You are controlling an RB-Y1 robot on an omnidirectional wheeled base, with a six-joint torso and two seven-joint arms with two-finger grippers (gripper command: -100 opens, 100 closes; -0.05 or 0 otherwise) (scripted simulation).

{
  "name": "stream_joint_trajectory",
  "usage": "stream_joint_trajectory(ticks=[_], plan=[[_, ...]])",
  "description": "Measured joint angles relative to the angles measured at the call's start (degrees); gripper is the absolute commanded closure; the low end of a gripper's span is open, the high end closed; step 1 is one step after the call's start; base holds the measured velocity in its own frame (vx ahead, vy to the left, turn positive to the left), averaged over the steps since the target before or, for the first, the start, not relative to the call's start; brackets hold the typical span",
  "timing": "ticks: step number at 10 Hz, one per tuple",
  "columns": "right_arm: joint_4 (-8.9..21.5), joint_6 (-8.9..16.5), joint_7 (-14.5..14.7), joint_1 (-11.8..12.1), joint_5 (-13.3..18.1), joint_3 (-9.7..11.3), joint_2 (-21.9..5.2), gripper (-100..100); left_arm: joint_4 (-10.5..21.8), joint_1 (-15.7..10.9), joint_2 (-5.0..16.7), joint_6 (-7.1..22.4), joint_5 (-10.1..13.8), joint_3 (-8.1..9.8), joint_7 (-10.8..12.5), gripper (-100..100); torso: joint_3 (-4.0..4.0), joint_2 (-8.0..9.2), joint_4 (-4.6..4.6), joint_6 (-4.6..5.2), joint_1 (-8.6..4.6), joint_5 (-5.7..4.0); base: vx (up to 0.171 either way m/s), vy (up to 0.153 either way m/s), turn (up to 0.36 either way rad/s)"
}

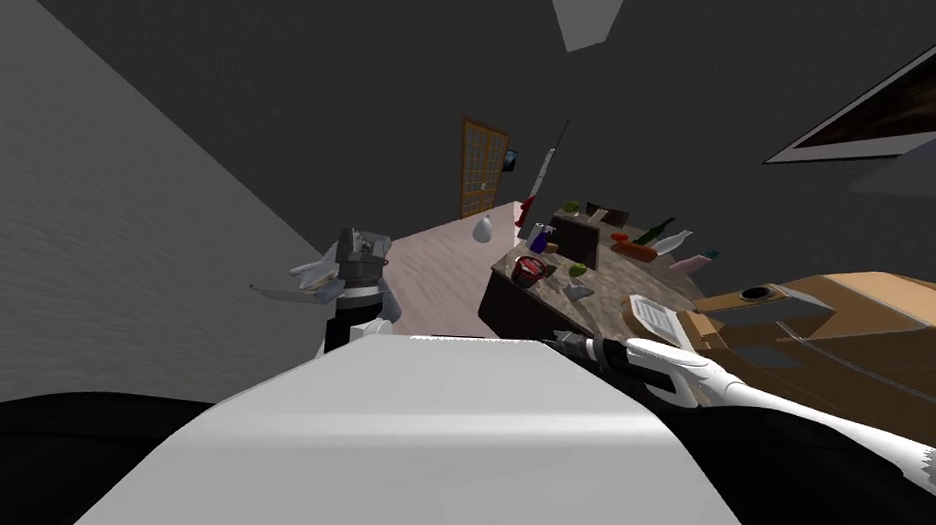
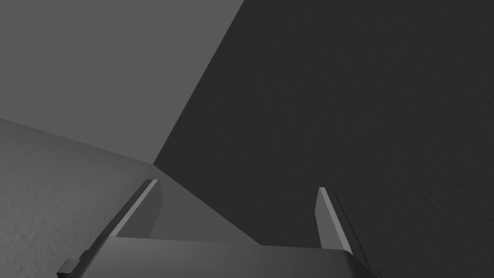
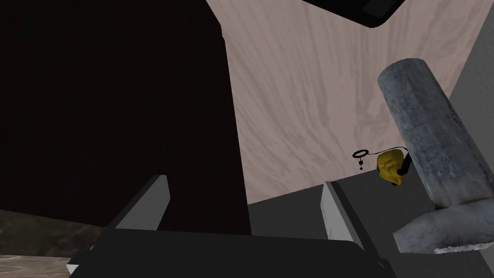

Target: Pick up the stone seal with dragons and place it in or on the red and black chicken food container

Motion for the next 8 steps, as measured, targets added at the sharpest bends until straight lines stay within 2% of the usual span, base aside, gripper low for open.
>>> stream_joint_trajectory(ticks=[1, 2, 3, 5, 7, 8], plan=[[0.67, 0.04, 0.11, -0.52, 0.41, 0.64, -1.93, -100, 0.00, 0.00, 0.00, 0.00, 0.00, 0.00, 0.00, 0, -0.01, 0.00, -0.01, 0.02, 0.04, 0.00, 0.032, 0.012, -0.011], [1.36, -0.29, 0.17, -0.76, 0.52, 0.81, -2.63, -100, 0.00, 0.00, 0.00, 0.00, 0.00, 0.00, 0.00, 0, 0.08, 0.16, 0.02, 0.04, 0.06, 0.00, 0.061, 0.013, 0.092], [3.26, -0.96, 0.97, -0.95, 1.03, 1.46, -3.97, -100, 0.00, 0.00, 0.00, 0.00, 0.00, 0.00, 0.00, 0, 0.06, 0.11, 0.02, 0.01, 0.06, 0.01, 0.068, 0.000, 0.084], [3.68, -0.36, 1.36, -1.44, 1.82, 2.84, -7.71, -100, 0.00, 0.00, 0.00, 0.00, 0.00, 0.00, 0.00, 0, -0.02, -0.03, -0.01, 0.00, 0.05, 0.01, 0.104, 0.005, 0.091], [5.74, -1.07, 1.13, -2.82, 2.94, 3.91, -8.77, -100, 0.00, 0.00, 0.00, 0.00, 0.00, 0.00, 0.00, 0, 0.04, 0.10, 0.01, 0.04, 0.04, -0.02, 0.067, 0.001, 0.056], [6.68, -1.73, 2.28, -2.06, 2.15, 3.81, -11.17, -100, 0.00, 0.00, 0.00, 0.00, 0.00, 0.00, 0.00, 0, 0.01, 0.02, 0.01, 0.00, 0.04, 0.02, 0.091, 0.000, 0.065]])
